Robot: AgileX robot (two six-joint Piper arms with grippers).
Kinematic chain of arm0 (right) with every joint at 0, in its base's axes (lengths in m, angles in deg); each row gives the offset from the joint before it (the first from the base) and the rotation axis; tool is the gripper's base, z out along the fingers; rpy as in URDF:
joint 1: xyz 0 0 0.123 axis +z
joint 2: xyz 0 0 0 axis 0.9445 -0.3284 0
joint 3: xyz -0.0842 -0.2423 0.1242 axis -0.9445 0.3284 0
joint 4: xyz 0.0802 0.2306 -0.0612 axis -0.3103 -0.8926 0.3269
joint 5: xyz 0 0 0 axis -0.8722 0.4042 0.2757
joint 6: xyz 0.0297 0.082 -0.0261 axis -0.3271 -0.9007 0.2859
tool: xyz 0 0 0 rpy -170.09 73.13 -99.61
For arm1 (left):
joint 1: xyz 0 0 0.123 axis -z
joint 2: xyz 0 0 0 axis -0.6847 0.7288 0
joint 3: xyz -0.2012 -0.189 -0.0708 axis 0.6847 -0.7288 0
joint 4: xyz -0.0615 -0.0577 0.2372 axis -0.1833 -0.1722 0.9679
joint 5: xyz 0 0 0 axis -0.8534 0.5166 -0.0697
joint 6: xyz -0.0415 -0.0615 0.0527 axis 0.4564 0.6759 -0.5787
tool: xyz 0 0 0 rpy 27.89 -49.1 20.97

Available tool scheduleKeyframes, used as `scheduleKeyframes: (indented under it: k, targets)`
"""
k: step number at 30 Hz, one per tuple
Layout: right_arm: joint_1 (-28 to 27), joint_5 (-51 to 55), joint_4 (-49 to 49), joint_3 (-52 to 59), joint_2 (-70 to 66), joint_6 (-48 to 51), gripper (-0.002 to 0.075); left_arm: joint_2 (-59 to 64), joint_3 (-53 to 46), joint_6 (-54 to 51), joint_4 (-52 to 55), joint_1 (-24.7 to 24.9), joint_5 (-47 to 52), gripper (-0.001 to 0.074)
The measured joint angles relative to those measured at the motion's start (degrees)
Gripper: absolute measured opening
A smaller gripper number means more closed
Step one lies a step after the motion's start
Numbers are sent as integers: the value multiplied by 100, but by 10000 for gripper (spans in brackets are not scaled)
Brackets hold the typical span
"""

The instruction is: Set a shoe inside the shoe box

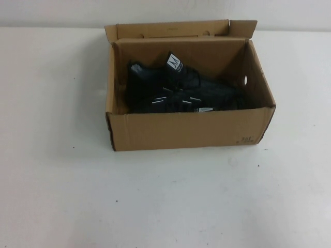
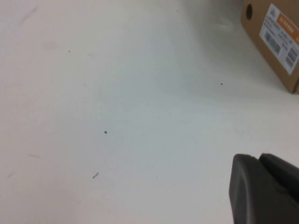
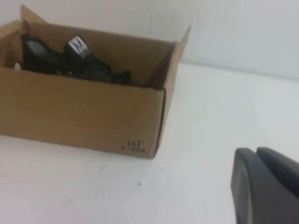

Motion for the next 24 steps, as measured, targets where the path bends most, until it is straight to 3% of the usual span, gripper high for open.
scheduleKeyframes:
  k: [6,11,24]
  targets:
    - [-277,25,1072,754,421,-1612,-16,0,0,0,0,0,0,-1]
    - [-433,71,1196,1185,643,-1770,-16,0,0,0,8,0,0,-1]
    - [-459,189,383,1219,652,-1798,-16,0,0,0,8,0,0,-1]
